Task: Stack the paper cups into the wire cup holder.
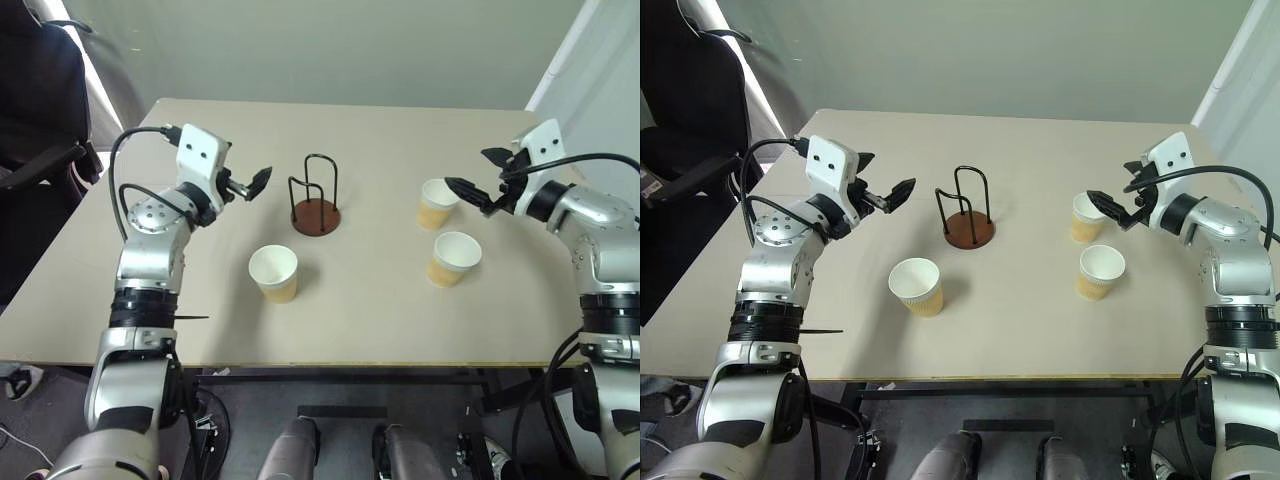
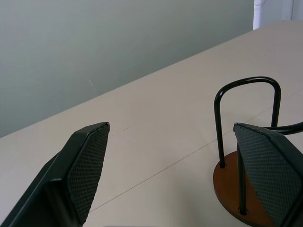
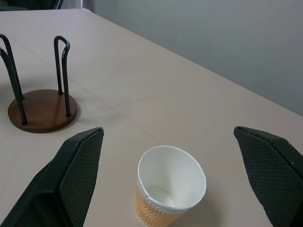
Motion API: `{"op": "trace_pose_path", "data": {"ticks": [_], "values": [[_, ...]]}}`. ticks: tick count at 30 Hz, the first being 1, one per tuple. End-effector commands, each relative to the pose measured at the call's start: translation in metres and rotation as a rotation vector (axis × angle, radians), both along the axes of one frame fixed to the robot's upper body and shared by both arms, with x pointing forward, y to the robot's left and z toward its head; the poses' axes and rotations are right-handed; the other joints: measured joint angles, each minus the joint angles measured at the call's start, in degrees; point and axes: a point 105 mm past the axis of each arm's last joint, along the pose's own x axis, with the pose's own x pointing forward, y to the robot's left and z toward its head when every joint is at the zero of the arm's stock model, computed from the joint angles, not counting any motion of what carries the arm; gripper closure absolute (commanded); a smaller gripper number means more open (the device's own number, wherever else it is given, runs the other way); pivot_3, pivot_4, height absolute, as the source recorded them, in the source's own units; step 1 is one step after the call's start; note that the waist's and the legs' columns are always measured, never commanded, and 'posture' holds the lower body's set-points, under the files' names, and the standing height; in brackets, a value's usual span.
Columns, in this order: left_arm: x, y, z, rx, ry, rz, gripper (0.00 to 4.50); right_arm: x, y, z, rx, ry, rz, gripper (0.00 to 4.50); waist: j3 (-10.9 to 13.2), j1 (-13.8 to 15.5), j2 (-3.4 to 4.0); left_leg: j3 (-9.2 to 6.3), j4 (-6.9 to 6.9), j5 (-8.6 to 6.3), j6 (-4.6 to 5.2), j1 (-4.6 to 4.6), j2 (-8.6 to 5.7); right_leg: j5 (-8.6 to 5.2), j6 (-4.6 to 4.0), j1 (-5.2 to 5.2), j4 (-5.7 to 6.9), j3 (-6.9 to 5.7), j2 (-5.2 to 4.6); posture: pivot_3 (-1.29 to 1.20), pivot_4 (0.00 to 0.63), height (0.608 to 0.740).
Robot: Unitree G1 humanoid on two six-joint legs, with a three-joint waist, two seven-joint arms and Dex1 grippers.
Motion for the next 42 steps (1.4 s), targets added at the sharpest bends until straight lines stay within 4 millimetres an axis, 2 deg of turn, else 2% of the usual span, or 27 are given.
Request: {"op": "trace_pose_path", "data": {"ticks": [1, 6, 15, 22, 34, 42], "values": [[-0.001, 0.002, 0.017, 0.004, -0.071, 0.01, 0.0, -0.002, -0.007, 0.014, -0.023, -0.047, -0.02, 0.02, 0.0, 0.01, 0.0, 0.0, 0.0, 0.0, 0.0, 0.0, 0.0, 0.0, 0.0, 0.0, 0.0, 0.0, 0.0, 0.0, 0.15, 0.74], [0.004, -0.016, 0.011, 0.014, -0.059, -0.042, 0.0, -0.007, -0.01, 0.013, -0.048, -0.029, -0.013, 0.02, 0.0, 0.15, 0.0, 0.0, 0.0, 0.0, 0.0, 0.0, 0.0, 0.0, 0.0, 0.0, 0.0, 0.0, 0.0, 0.0, 0.15, 0.74], [0.017, -0.037, 0.02, 0.042, -0.07, -0.102, 0.0, -0.018, 0.0, 0.011, -0.042, 0.008, 0.016, 0.02, 0.0, 0.11, 0.0, 0.02, 0.0, 0.01, 0.01, -0.01, 0.0, 0.02, 0.04, 0.0, -0.01, 0.0, 0.0, 0.0, 0.15, 0.74], [0.021, -0.058, 0.016, 0.095, -0.046, -0.188, 0.0, -0.024, -0.005, 0.01, -0.013, 0.041, -0.016, 0.02, 0.0, 0.11, 0.0, 0.03, 0.01, 0.04, 0.06, -0.06, -0.01, 0.06, 0.1, 0.01, -0.09, 0.01, 0.0, 0.0, 0.15, 0.74], [0.014, -0.056, 0.01, 0.22, -0.013, -0.214, 0.0, -0.026, -0.01, 0.013, -0.014, 0.045, -0.033, 0.02, 0.0, 0.1, 0.0, 0.04, 0.01, 0.11, 0.14, -0.08, -0.02, 0.09, 0.16, 0.01, -0.13, 0.02, 0.01, 0.0, 0.15, 0.74], [0.012, -0.046, 0.009, 0.3, 0.015, -0.179, 0.0, -0.025, -0.01, 0.014, -0.016, 0.043, -0.034, 0.02, 0.0, 0.0, 0.0, 0.04, 0.01, 0.13, 0.15, -0.1, -0.01, 0.11, 0.2, 0.01, -0.2, 0.03, 0.01, 0.0, 0.15, 0.74]]}}
